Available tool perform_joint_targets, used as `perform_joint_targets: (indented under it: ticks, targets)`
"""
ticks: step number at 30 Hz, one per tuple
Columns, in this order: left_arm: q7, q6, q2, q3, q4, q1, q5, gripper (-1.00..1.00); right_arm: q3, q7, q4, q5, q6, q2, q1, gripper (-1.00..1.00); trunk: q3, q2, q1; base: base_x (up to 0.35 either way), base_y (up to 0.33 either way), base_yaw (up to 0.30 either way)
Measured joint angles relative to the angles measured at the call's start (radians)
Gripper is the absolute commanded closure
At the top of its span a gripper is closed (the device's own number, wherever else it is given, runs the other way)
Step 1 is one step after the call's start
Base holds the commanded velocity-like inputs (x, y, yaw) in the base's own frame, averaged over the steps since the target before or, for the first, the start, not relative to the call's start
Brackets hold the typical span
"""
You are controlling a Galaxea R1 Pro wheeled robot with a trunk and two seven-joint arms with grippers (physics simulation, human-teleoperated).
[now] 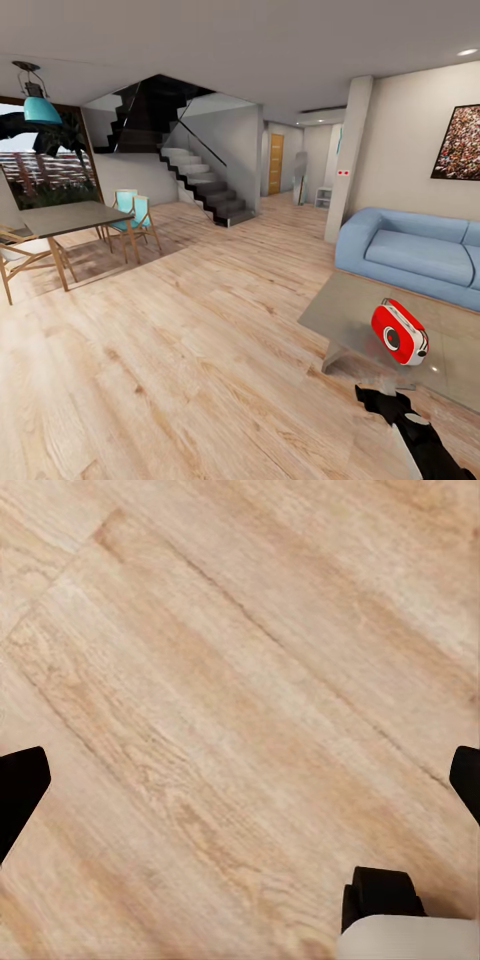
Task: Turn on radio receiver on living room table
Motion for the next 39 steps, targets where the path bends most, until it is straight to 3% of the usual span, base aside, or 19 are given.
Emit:
perform_joint_targets:
  ticks: [1, 2, 6, 10, 14, 15, 19, 32, 39]
  targets:
    - [0.003, 0.003, -0.001, -0.003, -0.001, 0.000, -0.001, -1.00, -0.048, 0.039, -0.005, -0.001, 0.000, -0.009, 0.000, -1.00, 0.000, 0.000, 0.000, 0.275, 0.000, 0.000]
    - [0.004, 0.004, -0.001, -0.004, -0.001, 0.000, 0.000, -1.00, -0.062, 0.067, -0.007, -0.001, 0.001, -0.016, 0.000, -1.00, 0.000, 0.000, 0.000, 0.295, 0.000, 0.000]
    - [0.013, 0.006, 0.003, -0.006, -0.037, 0.000, 0.000, -1.00, -0.084, 0.140, -0.010, 0.003, 0.002, -0.048, 0.000, -1.00, 0.000, 0.000, 0.000, 0.317, 0.000, 0.000]
    - [0.053, 0.007, 0.005, -0.006, -0.089, 0.000, 0.000, -1.00, -0.087, 0.146, -0.013, 0.005, 0.002, -0.059, 0.000, -1.00, 0.000, 0.000, 0.000, 0.320, 0.000, 0.000]
    - [0.086, -0.001, -0.006, -0.004, -0.116, 0.000, -0.001, -1.00, -0.088, 0.146, -0.017, 0.011, 0.002, -0.064, 0.000, -1.00, 0.000, 0.000, 0.000, 0.148, 0.000, 0.000]
    - [0.090, -0.003, -0.020, -0.005, -0.119, 0.000, -0.004, -1.00, -0.087, 0.146, -0.025, 0.013, 0.002, -0.065, 0.000, -1.00, 0.000, 0.000, 0.000, 0.034, 0.000, 0.000]
    - [0.092, -0.005, -0.031, -0.004, -0.121, 0.000, -0.006, -1.00, -0.079, 0.149, -0.029, 0.014, 0.000, -0.063, 0.000, -1.00, 0.000, 0.000, 0.000, 0.010, 0.000, 0.000]
    - [0.106, 0.001, -0.031, -0.005, -0.122, 0.000, -0.001, -1.00, -0.063, 0.158, -0.030, 0.014, -0.001, -0.063, 0.000, -1.00, 0.000, 0.000, 0.000, 0.231, -0.060, 0.000]
    - [0.103, -0.004, -0.034, -0.003, -0.121, 0.000, -0.001, -1.00, -0.061, 0.158, -0.030, 0.014, -0.001, -0.062, 0.000, -1.00, 0.000, 0.000, 0.000, 0.045, -0.014, 0.000]
